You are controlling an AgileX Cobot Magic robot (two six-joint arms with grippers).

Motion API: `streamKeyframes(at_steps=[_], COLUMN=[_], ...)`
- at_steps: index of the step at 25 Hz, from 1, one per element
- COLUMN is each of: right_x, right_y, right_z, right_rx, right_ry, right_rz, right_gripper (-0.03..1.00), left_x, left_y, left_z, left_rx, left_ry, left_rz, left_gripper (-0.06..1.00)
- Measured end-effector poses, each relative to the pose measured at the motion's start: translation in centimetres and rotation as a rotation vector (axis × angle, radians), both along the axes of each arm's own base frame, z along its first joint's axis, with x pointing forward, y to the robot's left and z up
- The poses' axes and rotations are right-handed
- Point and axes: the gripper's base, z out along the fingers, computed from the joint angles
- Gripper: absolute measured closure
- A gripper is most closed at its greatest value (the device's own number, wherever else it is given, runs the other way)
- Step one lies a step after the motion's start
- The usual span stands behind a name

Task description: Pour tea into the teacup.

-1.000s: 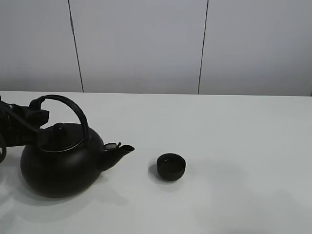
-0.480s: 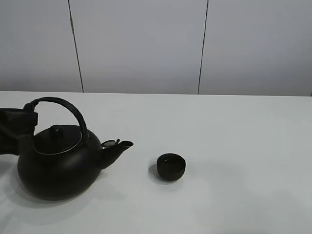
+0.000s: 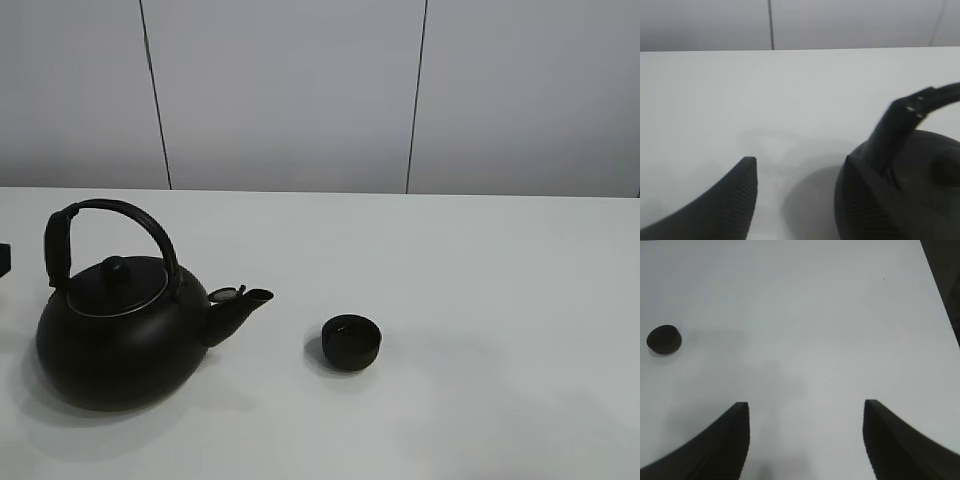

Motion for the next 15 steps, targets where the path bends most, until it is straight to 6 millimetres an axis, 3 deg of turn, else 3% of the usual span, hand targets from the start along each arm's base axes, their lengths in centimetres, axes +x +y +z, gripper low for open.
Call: streamKeyframes(at_steps=[6, 12, 15], right_x=[0.0, 0.0, 0.0], right_y=[0.0, 0.0, 0.0], right_z=[0.0, 0.0, 0.0], right_rx=[0.0, 0.0, 0.0], right_ry=[-0.001, -0.001, -0.001], right_rz=[0.0, 0.0, 0.0], right_gripper=[0.52, 0.52, 0.52], left_x=[1.3, 5.1, 6.8], left_y=[0.3, -0.3, -1.3], left_z=[0.6, 1.7, 3.4], left_rx=[-0.056, -0.072, -0.063], left_ry=[-0.033, 0.007, 0.07], left_rz=[0.091, 0.075, 0.018], left_gripper=[0.56, 0.56, 0.56])
